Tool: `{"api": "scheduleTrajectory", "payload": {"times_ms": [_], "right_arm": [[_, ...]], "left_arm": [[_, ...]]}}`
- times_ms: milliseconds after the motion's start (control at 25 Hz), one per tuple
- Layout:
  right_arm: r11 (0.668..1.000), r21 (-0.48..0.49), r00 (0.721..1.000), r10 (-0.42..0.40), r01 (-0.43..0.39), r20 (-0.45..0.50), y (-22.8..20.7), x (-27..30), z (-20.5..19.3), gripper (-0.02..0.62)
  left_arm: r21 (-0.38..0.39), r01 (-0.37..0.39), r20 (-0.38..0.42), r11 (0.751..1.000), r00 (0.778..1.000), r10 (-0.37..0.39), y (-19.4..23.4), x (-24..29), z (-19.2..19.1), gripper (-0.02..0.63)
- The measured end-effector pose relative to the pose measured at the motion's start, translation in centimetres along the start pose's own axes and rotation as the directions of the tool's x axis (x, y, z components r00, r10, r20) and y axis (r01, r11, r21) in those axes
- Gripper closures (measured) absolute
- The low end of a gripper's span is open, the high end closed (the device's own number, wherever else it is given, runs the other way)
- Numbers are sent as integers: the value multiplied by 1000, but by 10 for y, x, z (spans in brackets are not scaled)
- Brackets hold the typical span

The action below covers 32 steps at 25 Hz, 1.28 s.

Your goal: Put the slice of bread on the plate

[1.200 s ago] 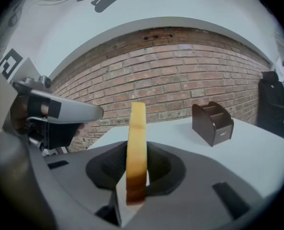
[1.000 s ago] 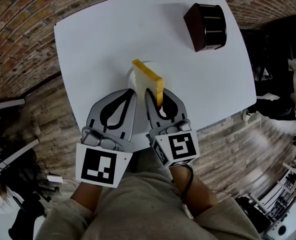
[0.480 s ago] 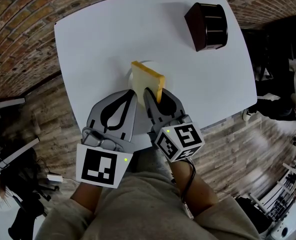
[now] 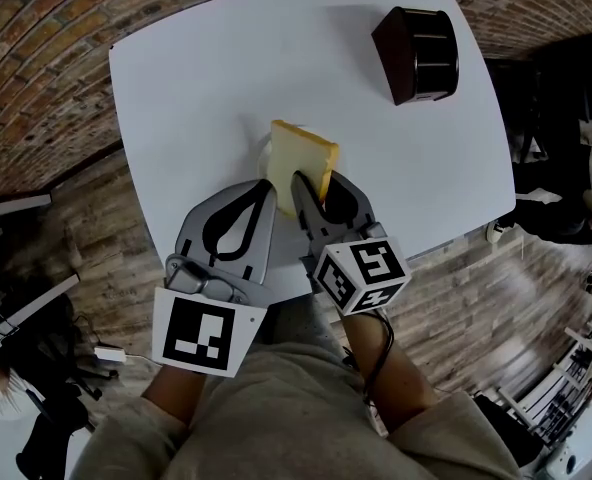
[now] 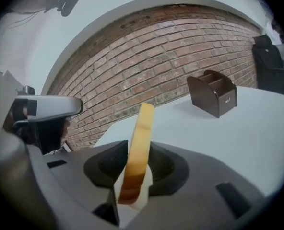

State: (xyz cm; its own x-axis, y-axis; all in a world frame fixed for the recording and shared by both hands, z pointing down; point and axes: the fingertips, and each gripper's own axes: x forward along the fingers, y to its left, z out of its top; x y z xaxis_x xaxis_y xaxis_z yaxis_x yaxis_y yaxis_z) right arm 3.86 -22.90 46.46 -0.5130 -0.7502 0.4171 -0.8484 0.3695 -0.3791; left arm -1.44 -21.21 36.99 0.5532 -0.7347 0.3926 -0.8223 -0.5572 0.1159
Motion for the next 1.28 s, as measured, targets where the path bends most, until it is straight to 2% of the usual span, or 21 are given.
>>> {"api": "scheduleTrajectory", "payload": {"times_ms": [240, 400, 480, 840, 960, 1280], "right_arm": [[989, -130, 997, -67, 63, -25, -2, 2, -2, 455], [975, -197, 993, -115, 105, -39, -5, 2, -3, 407], [972, -205, 990, -133, 119, -55, -8, 4, -7, 346], [948, -252, 971, -223, 197, -82, -23, 4, -12, 303], [946, -249, 963, -243, 208, -118, -26, 4, -18, 229], [941, -236, 952, -277, 242, -131, -32, 1, -25, 229]], "left_arm": [[-23, 16, 24, 1000, 1000, -15, -2, -1, 2, 597], [-26, 28, 32, 999, 999, -27, -4, -2, 4, 597], [-25, 29, 34, 999, 999, -28, -4, -2, 4, 597], [-27, 22, 38, 999, 999, -21, -2, -4, 5, 597], [-20, 21, 38, 1000, 999, -20, -2, -4, 5, 597], [-29, 20, 40, 999, 999, -19, -4, -7, 4, 597]]}}
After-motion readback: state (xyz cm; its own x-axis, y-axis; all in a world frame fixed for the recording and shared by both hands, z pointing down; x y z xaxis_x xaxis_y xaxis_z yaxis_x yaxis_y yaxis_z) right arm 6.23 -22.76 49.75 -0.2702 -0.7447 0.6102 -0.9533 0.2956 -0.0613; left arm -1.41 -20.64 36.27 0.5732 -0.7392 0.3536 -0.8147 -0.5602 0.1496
